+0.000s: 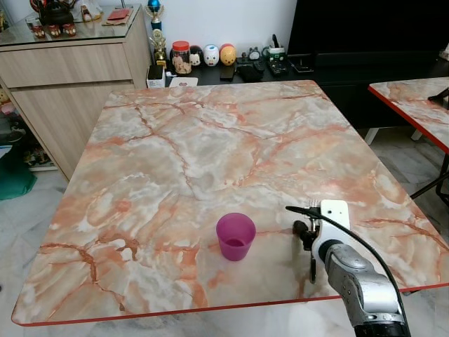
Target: Setting the table
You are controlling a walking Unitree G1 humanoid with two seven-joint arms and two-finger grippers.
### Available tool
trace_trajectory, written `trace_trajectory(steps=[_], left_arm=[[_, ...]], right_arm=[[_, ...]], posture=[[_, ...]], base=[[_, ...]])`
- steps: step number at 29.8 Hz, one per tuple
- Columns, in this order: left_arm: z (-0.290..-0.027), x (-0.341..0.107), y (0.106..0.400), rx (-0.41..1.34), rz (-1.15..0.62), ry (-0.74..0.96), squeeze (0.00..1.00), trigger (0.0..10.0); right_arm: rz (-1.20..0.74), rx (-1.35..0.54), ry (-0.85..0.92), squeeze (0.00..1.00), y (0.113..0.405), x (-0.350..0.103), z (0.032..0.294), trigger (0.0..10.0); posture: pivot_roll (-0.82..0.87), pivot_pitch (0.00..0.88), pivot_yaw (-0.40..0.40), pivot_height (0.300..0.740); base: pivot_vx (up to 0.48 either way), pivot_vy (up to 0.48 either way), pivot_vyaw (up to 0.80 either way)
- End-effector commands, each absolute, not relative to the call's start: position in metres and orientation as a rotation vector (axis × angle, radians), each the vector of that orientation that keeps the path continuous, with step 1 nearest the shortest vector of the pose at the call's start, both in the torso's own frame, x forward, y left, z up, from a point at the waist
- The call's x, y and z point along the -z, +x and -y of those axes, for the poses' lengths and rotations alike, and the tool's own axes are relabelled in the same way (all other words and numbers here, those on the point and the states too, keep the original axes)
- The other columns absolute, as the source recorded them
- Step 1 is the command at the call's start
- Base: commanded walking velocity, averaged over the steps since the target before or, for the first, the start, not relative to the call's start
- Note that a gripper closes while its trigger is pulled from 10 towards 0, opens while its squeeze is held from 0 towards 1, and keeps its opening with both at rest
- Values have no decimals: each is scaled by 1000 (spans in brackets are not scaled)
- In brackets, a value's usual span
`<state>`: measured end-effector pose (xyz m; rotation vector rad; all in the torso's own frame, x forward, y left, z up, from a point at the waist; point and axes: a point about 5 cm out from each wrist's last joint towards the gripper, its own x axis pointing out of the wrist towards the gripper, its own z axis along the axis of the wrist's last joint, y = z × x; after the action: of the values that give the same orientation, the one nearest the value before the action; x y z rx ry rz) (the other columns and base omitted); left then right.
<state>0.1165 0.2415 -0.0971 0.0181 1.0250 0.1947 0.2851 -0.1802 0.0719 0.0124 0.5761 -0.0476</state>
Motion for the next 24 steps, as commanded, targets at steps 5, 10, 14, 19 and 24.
trace_trajectory(steps=[5, 10, 14, 19, 24], left_arm=[[-242, 98, 114, -193, -1037, 22, 0, 10000], [-242, 98, 114, -194, -1037, 22, 0, 10000], [-242, 98, 114, -193, -1037, 23, 0, 10000], [-243, 98, 115, -192, -1036, 25, 0, 10000], [-243, 98, 115, -190, -1036, 26, 0, 10000]], right_arm=[[-581, 42, 13, 0, 287, -71, 177, 0], [-578, 38, 13, 0, 287, -71, 176, 0], [-576, 35, 14, 0, 287, -71, 176, 0], [-574, 24, 15, 0, 288, -71, 174, 0], [-572, 14, 13, 0, 289, -71, 173, 0]], posture=[[-52, 0, 2, 732], [-52, 0, 4, 732], [-53, 0, 5, 732], [-53, 0, 6, 732], [-53, 0, 6, 732]], base=[[0, 0, 0], [0, 0, 0], [0, 0, 0], [0, 0, 0], [0, 0, 0]])
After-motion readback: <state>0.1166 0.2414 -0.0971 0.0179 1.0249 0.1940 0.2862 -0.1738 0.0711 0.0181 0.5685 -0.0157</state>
